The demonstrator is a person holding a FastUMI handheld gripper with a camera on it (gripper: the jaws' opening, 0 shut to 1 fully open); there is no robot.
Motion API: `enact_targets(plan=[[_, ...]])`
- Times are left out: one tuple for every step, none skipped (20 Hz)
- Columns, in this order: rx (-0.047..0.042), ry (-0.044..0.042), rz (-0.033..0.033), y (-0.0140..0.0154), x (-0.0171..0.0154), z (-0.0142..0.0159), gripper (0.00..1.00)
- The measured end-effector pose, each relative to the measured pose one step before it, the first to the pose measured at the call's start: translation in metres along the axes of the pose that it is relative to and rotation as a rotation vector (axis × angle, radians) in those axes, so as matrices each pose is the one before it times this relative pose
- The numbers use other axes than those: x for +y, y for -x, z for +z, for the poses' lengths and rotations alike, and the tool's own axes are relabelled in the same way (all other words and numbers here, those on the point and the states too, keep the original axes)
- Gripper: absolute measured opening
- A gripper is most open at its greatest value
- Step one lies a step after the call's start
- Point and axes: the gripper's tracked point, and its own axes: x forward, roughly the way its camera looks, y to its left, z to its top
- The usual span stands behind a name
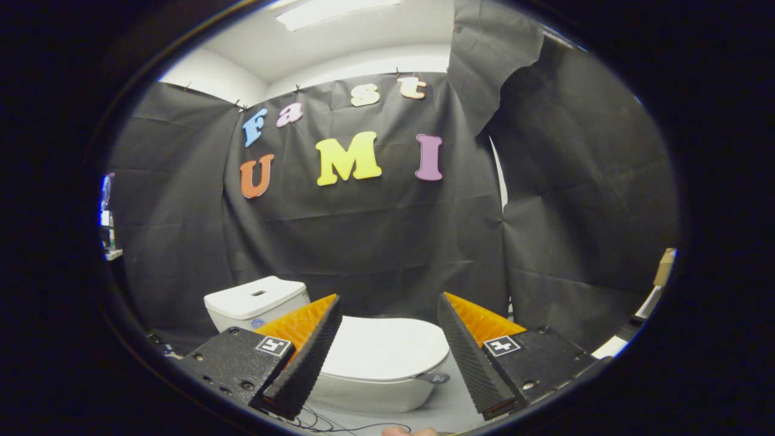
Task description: Open the toilet lid.
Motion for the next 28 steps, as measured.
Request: enact_targets(plan=[[0.00078,0.00026,-0.00081,-0.00024,0.00050,-0.00033,1.00],[0.00090,0.00230,-0.00385,-0.00066,-0.00104,0.00087,1.00],[-0.00030,0.00159,-0.00534,0.00025,-0.00229,-0.00093,1.00],[0.00029,0.00055,-0.00719,-0.00033,-0.00217,0.00055,1.00],[-0.00103,-0.00135,-0.00560,0.00005,-0.00163,-0.00064,1.00],[0.00084,-0.00265,-0.00450,-0.00041,-0.00176,0.00036,1.00],[0.00083,-0.00257,-0.00458,0.00032,-0.00208,-0.00153,1.00],[-0.00089,-0.00226,-0.00397,-0.00097,-0.00128,0.00078,1.00],[0.00003,0.00051,-0.00268,-0.00014,-0.00203,-0.00018,1.00],[0.00115,0.00210,-0.00324,-0.00048,-0.00155,-0.00055,1.00],[0.00264,0.00182,-0.00293,-0.00111,-0.00179,-0.00192,1.00],[0.00668,0.00036,-0.00351,-0.00112,-0.00142,-0.00188,1.00],[0.01327,-0.00594,-0.00201,-0.00248,-0.00234,-0.00477,1.00],[0.03302,-0.00925,0.00254,-0.00275,-0.00247,-0.00713,1.00],[0.04319,-0.01132,-0.00585,-0.00137,-0.00495,-0.01182,1.00],[0.02288,-0.01978,-0.01038,-0.00064,-0.00675,-0.00481,1.00],[0.01025,-0.02138,-0.01535,-0.00293,-0.00719,-0.00063,1.00],[0.00824,-0.01272,-0.01724,-0.00193,-0.00664,0.00016,1.00],[0.00993,-0.00412,-0.01786,-0.00239,-0.00543,-0.00221,1.00],[0.00618,0.00239,-0.01420,-0.00161,-0.00485,-0.00117,1.00],[0.00638,0.00768,-0.01342,-0.00062,-0.00334,-0.00201,1.00],[0.00419,0.00904,-0.00839,-0.00073,-0.00244,0.00025,1.00],[0.00544,0.00991,-0.00715,-0.00137,-0.00273,-0.00109,1.00],[0.00755,0.00810,-0.00725,-0.00258,-0.00193,-0.00005,1.00],[0.01721,0.00517,-0.00863,-0.00478,-0.00183,-0.00251,1.00],[0.03054,0.00562,-0.00842,-0.00356,-0.00148,-0.00194,1.00],[0.02813,0.00076,-0.00645,-0.00529,0.00054,-0.00454,1.00],[0.03762,0.00022,0.00742,-0.00477,0.00169,-0.00253,1.00]])
